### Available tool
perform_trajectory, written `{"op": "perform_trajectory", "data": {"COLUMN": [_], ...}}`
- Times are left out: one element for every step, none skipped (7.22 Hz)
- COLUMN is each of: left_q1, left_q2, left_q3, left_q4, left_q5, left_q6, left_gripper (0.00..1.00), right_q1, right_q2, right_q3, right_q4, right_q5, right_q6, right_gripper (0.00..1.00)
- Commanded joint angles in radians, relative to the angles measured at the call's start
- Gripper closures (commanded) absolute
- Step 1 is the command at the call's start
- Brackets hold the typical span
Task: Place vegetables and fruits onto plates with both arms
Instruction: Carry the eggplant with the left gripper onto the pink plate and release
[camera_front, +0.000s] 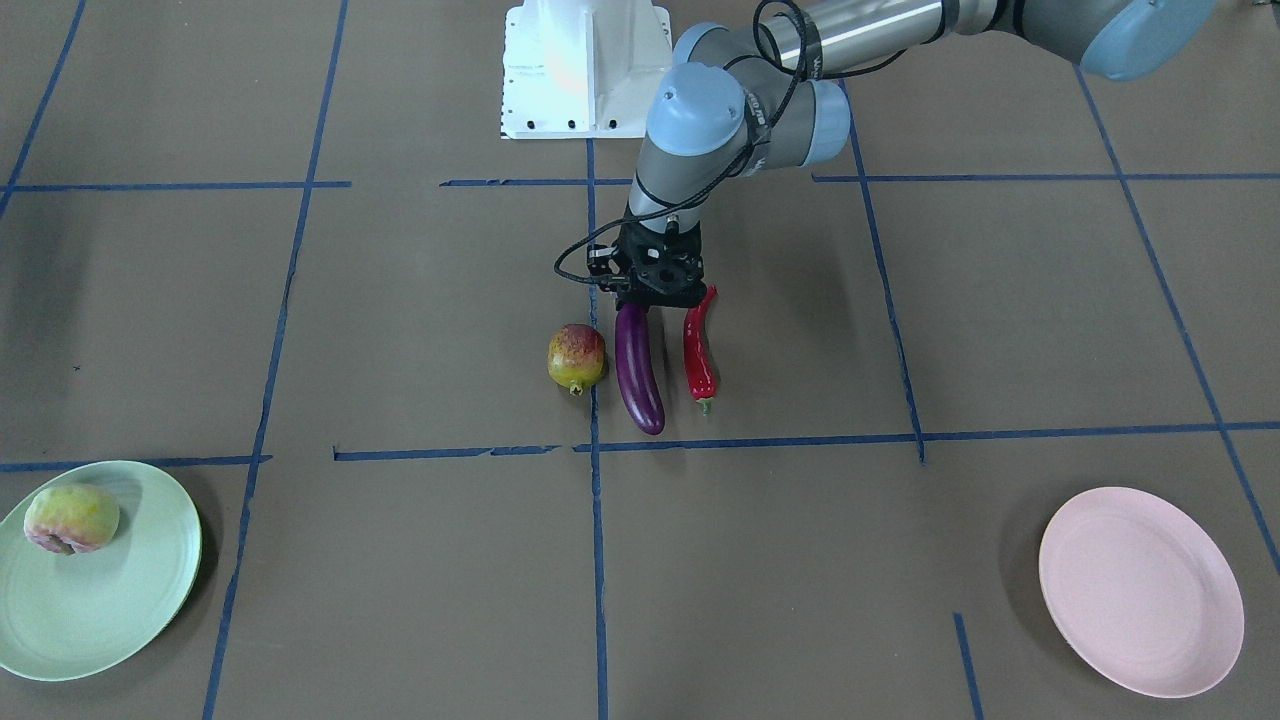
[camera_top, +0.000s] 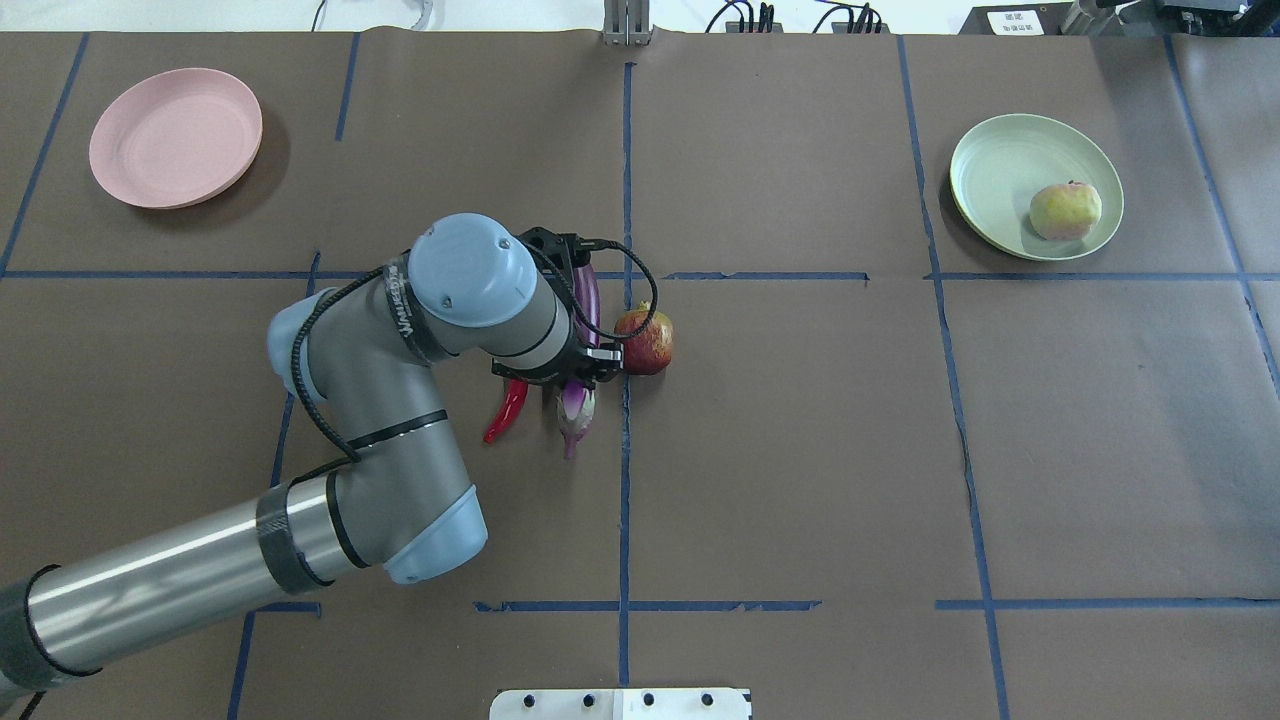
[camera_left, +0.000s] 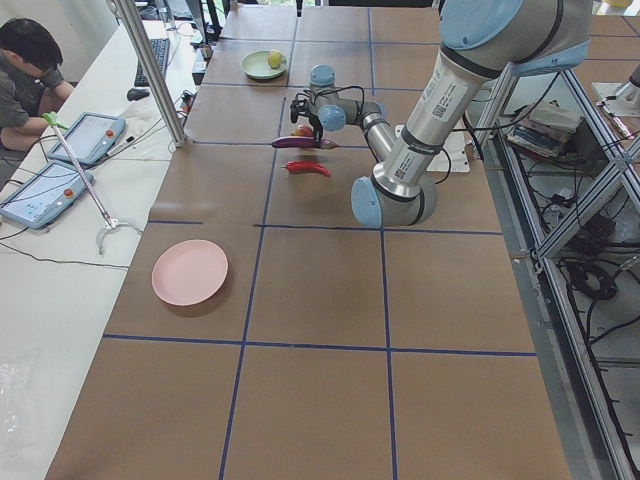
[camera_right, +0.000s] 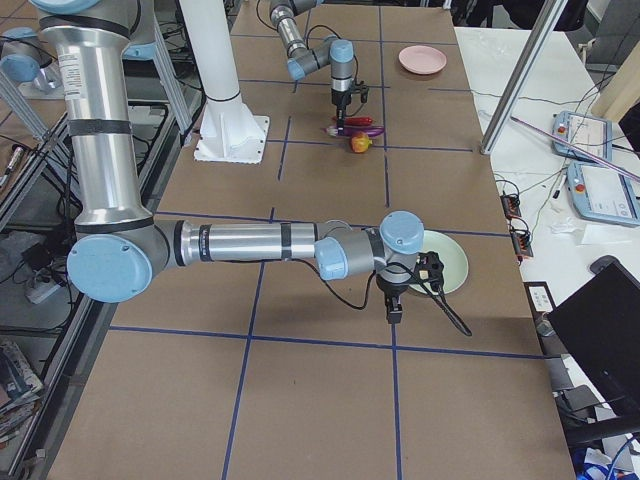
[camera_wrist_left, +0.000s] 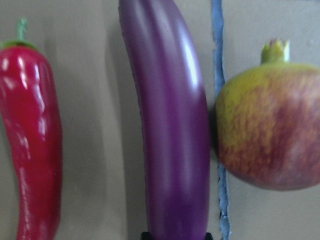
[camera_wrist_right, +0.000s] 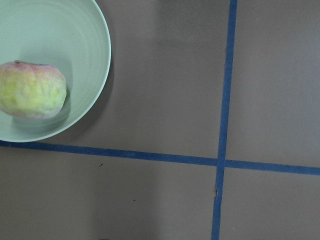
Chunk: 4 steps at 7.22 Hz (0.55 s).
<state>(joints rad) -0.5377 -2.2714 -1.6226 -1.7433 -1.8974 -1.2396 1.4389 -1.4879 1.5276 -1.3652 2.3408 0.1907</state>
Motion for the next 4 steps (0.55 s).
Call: {"op": "perform_trajectory", "data": {"left_q1": [-0.146, -0.256, -0.365, -0.433], "left_q2": [0.085, 0.099, 0.101, 0.098], "left_q3": [-0.199, -0.179, -0.090, 0.022], "left_q4": [0.240, 0.251, 0.243, 0.226], "left_q5": [-0.002, -0.006, -0.079, -0.115], "left_q6": [-0.007, -0.004, 0.006, 0.085], "left_gripper": [0.94, 0.93, 0.93, 0.93], "right_q1": [0.000, 0.000, 0.000, 0.000], "right_q2": [-0.002, -0.006, -0.011, -0.014], "right_q3": [0.000, 0.002, 0.005, 0.003], "right_q4": [0.000, 0.002, 0.003, 0.005], "right_q5": [0.000, 0.002, 0.002, 0.005], "right_q6": [-0.001, -0.002, -0.004, -0.007], "right_gripper": [0.00, 0.00, 0.00, 0.00]}}
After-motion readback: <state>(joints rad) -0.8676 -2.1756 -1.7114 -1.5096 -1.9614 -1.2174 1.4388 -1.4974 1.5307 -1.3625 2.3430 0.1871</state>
